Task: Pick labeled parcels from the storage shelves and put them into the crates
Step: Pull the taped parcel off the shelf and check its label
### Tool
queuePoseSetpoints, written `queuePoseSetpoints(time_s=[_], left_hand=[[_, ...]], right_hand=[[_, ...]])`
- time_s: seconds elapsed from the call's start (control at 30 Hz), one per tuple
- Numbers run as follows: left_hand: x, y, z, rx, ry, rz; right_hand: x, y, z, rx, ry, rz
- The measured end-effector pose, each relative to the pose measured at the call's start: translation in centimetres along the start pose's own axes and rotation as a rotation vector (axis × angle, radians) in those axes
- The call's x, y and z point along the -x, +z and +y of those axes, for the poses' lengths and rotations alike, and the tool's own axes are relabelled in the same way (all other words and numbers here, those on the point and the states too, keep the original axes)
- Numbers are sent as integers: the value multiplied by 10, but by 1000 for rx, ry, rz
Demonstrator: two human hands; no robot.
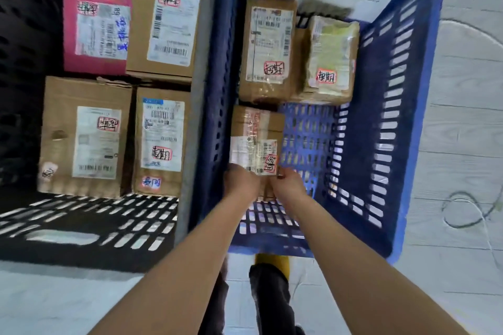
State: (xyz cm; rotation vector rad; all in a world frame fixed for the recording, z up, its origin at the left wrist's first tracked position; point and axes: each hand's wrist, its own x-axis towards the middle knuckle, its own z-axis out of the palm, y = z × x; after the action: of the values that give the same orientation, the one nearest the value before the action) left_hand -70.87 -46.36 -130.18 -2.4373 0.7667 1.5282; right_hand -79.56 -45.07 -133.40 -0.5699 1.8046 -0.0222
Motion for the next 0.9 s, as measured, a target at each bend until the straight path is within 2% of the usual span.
queuePoseSetpoints(time_s=[0.13,0.27,0.37,0.53,0.73,0.9], left_hand=[[29,-10,-3,56,58,46],[97,-47,-5,168,141,6],[167,-94,-7,290,167,18],[276,-193,-33,600,164,96],[393,-309,-106,920,112,320],[487,-366,-222,1049,89,500]], right_hand=[[36,-17,-13,47,19,-32],[96,-48,-33,70,-7,-70],[161,-68,-65,85,-56,-57],[293,-72,-140,127,-201,-161],[450,-26,-205,235,-482,-358],[585,46,-200,288,-666,-533]])
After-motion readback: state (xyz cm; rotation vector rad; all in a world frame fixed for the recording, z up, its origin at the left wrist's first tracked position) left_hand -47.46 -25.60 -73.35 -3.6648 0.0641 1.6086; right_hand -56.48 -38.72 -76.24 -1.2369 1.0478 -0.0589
